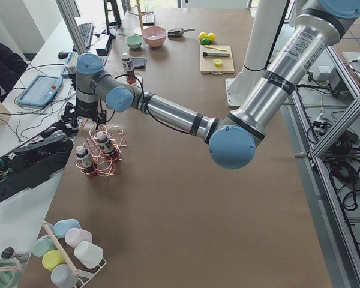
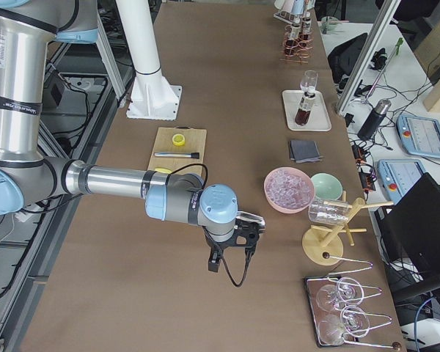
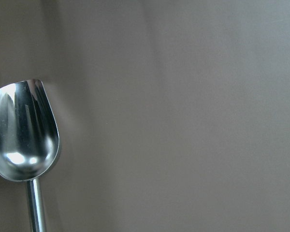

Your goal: Take tea from basket to plate

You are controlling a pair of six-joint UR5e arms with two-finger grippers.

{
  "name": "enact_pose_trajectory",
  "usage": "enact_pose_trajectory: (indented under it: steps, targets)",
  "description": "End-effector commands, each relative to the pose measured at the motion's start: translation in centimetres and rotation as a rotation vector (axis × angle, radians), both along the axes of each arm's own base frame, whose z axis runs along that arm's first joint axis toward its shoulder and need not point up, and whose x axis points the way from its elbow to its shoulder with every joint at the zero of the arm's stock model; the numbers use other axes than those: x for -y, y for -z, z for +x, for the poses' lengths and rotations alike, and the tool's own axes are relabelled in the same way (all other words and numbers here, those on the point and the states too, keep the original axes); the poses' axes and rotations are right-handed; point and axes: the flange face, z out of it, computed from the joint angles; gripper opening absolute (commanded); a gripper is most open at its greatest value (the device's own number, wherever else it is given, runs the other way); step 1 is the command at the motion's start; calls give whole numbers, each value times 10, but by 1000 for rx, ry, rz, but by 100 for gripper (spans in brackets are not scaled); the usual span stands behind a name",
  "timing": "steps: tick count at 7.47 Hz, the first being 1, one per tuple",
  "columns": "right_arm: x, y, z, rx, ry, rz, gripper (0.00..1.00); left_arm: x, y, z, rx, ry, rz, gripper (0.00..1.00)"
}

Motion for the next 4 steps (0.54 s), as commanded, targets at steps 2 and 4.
enact_pose_trajectory:
  steps: [2, 4]
  targets:
    - [0, -1, 0, -4, 1, 1, 100, -25, 48, -47, -145, 245, -80, 98]
    - [-1, 0, 0, -4, 1, 3, 100, -62, 19, -72, -329, 485, -327, 98]
